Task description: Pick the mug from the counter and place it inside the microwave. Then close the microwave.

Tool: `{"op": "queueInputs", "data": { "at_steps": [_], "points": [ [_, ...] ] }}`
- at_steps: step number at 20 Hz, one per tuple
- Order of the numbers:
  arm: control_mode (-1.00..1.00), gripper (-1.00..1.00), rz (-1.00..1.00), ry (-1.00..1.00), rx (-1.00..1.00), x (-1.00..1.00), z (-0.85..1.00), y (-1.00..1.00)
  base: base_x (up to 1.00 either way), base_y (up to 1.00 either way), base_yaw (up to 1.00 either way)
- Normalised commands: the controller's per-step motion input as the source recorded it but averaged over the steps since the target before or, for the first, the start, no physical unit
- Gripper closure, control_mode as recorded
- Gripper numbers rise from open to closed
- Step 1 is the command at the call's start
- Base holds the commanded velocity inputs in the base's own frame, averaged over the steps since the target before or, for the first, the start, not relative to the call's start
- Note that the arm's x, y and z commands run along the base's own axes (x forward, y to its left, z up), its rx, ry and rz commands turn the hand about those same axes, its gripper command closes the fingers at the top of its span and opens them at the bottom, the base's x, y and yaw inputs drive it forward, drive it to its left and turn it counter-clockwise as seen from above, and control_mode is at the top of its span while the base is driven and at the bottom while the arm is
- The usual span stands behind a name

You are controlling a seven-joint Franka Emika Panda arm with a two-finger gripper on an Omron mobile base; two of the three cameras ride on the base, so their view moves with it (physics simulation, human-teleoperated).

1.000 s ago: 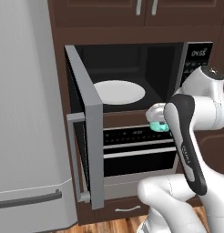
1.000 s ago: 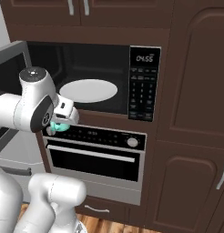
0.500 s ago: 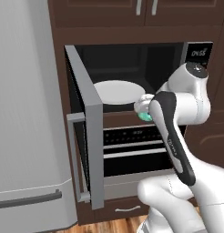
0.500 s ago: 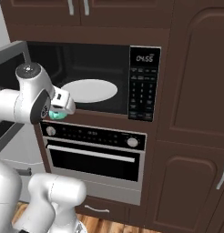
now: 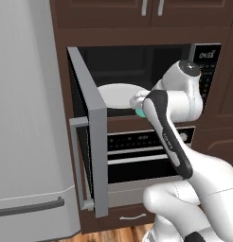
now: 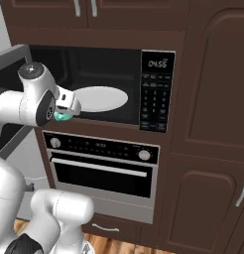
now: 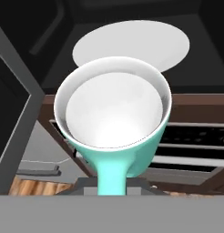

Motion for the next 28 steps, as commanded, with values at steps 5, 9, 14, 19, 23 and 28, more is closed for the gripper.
{"op": "queueInputs", "data": {
  "at_steps": [5,9,14,19,23,28],
  "points": [
    [-1.0,1.0,0.0,0.0,0.0,0.49,0.2,-0.07,0.0,0.0,0.0],
    [-1.0,1.0,0.0,0.0,0.0,0.41,0.02,-0.11,0.0,0.0,0.0],
    [-1.0,1.0,0.0,0.01,0.0,0.39,-0.15,-0.01,0.0,0.0,0.0],
    [-1.0,1.0,0.0,0.03,0.0,0.48,-0.3,0.0,0.0,0.0,0.0],
    [-1.0,1.0,0.0,0.0,-0.02,0.44,-0.02,0.0,0.0,0.0,0.0],
    [-1.0,1.0,0.0,0.01,-0.01,0.41,-0.01,0.0,0.0,0.0,0.0]
  ]
}}
